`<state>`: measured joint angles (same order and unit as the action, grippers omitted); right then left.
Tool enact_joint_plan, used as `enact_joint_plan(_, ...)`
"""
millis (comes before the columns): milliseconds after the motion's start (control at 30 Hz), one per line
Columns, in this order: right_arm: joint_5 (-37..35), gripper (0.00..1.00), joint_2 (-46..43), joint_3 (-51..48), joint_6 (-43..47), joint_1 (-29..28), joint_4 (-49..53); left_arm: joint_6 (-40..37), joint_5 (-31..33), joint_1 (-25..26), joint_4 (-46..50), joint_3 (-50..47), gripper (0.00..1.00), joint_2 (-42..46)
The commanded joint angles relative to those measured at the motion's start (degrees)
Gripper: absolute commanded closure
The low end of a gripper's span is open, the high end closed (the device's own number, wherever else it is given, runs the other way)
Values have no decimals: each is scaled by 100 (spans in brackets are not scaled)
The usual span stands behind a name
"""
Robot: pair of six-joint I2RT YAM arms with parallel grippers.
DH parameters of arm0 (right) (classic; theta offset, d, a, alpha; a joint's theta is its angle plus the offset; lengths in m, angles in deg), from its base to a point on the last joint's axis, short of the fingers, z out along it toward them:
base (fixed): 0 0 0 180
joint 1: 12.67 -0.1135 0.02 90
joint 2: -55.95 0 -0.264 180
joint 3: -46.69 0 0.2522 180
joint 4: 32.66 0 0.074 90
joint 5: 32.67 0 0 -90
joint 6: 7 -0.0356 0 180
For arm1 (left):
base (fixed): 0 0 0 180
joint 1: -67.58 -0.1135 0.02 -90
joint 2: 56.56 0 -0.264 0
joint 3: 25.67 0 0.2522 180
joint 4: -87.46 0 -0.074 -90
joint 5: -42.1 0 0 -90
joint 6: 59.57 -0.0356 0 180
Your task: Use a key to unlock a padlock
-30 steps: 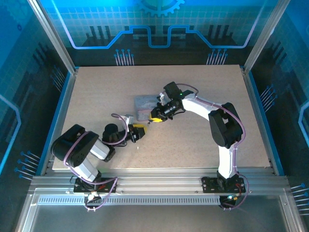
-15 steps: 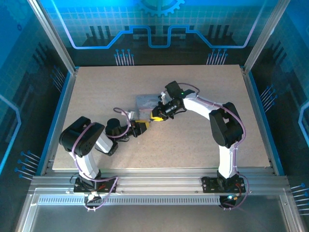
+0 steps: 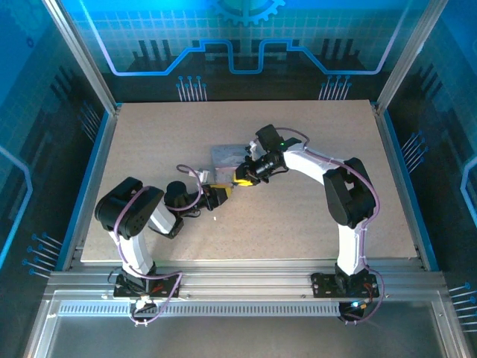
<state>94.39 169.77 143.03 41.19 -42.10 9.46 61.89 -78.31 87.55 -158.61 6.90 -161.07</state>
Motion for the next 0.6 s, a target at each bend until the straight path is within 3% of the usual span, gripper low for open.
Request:
enact_joint_plan(0,575,100,-88,-95,-373,-3,5,-194,99,-14,-32,-56,66,147)
enact_joint_plan(233,-122,100,-322,-538,-1200,81,-930,-437,799,-19,262,-518,64,880)
enact_joint_plan(567,-634,100,-291,-542,-1642,60,-1293,-759,888,59,3164,355,65,1810)
